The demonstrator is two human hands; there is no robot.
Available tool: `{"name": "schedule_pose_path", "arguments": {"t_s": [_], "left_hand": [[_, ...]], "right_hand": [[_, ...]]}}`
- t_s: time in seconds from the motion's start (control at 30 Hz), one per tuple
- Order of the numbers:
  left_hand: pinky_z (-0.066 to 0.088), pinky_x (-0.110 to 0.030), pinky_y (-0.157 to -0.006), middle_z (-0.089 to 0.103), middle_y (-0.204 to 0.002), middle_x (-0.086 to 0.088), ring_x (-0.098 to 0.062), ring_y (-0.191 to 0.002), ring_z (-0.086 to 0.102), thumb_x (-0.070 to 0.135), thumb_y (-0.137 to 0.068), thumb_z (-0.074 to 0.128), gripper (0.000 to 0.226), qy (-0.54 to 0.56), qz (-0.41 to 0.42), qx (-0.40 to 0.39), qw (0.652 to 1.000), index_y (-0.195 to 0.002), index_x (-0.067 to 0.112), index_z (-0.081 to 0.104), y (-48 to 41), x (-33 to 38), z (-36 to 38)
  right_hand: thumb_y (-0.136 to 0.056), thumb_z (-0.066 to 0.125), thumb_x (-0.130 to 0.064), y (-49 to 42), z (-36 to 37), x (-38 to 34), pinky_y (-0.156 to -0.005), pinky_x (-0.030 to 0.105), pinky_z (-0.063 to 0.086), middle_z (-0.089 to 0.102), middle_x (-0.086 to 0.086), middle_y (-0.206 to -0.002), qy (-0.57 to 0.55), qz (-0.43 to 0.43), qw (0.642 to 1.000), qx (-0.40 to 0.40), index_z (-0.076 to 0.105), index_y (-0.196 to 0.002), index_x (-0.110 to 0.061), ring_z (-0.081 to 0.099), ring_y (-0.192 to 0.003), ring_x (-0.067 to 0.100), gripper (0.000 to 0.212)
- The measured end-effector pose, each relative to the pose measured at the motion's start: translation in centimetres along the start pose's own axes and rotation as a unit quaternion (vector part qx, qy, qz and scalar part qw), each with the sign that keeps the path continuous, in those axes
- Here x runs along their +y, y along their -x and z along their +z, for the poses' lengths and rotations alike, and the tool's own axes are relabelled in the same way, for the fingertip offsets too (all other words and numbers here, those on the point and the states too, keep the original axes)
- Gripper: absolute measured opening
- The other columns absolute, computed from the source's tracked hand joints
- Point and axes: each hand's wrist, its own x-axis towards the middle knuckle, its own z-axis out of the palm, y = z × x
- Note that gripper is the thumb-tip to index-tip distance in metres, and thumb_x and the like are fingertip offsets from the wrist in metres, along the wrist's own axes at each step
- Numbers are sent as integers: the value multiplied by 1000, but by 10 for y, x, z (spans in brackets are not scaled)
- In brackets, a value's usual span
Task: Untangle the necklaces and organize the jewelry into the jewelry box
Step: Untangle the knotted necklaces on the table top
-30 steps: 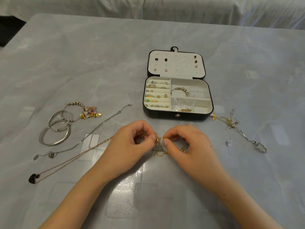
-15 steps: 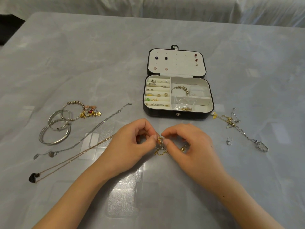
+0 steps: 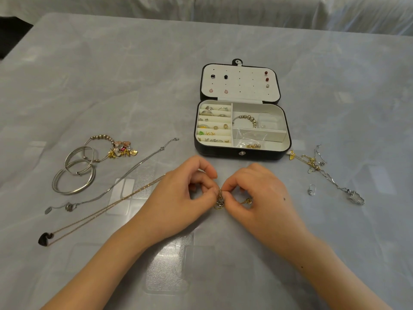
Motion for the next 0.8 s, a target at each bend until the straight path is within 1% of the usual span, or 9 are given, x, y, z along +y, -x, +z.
{"name": "schedule_pose_path", "arguments": {"t_s": [0.1,0.2,0.3,0.37,0.47,0.6,0.67,0.73,0.8], "left_hand": [[46,-19,-71,71,-72,7,-4,-68,59,24,-72,64,17,-7,5,-13,1000,-87,23,54,-2,0,-2],[48,-24,-77,72,-71,9,-8,-73,64,24,-72,65,16,-7,3,-23,1000,-85,23,56,-3,-2,-5],[48,-19,-77,72,-71,7,-7,-73,67,23,-72,67,15,12,1,-20,1000,-85,22,59,-1,-2,-7],[48,-16,-76,72,-71,3,-9,-73,68,15,-75,71,14,27,0,-8,1000,-86,19,62,0,-2,-6],[48,-15,-74,72,-71,0,-9,-72,67,1,-78,71,16,26,-4,14,1000,-84,14,64,0,-2,-5],[47,-13,-72,71,-70,2,-6,-71,66,-1,-77,69,16,14,-6,26,1000,-82,15,67,0,-2,-6],[49,-15,-72,71,-71,3,-5,-71,66,2,-78,70,15,17,-8,25,1000,-82,17,69,0,-2,-7],[51,-18,-72,71,-73,4,-6,-73,65,13,-76,67,11,15,-10,24,1000,-81,22,72,-1,-3,-8],[52,-21,-72,71,-74,5,-7,-73,65,20,-71,60,17,4,-15,23,1000,-79,26,74,-1,-3,-8]], "right_hand": [[-76,51,-28,0,0,0,-62,17,34,53,-14,-67,7,-11,1000,-6,60,-71,-20,37,-71,1,13],[-77,52,-26,0,-1,0,-61,17,33,53,-12,-66,7,-22,1000,-3,60,-69,-18,37,-70,2,13],[-76,53,-25,1,-2,-1,-62,17,34,55,-10,-66,4,-16,1000,6,60,-69,-17,40,-70,4,13],[-75,53,-25,3,-1,-3,-62,16,34,54,-12,-67,-7,-5,1000,17,59,-68,-17,41,-70,4,12],[-72,52,-26,4,0,-4,-63,12,35,47,-19,-66,-31,22,999,32,60,-67,-18,41,-68,3,13],[-70,60,-22,4,-1,-5,-64,7,36,50,-18,-60,-70,81,994,29,61,-66,-20,46,-68,5,6],[-68,62,-18,4,-2,-6,-62,8,36,52,-16,-59,-93,106,990,19,62,-65,-22,48,-67,5,5],[-70,64,-17,3,-2,-8,-60,8,36,54,-15,-61,-142,144,979,2,61,-64,-27,49,-64,4,11],[-73,68,-11,1,-3,-9,-57,8,36,54,-15,-60,-193,179,965,-14,63,-64,-25,47,-59,3,18]]}}
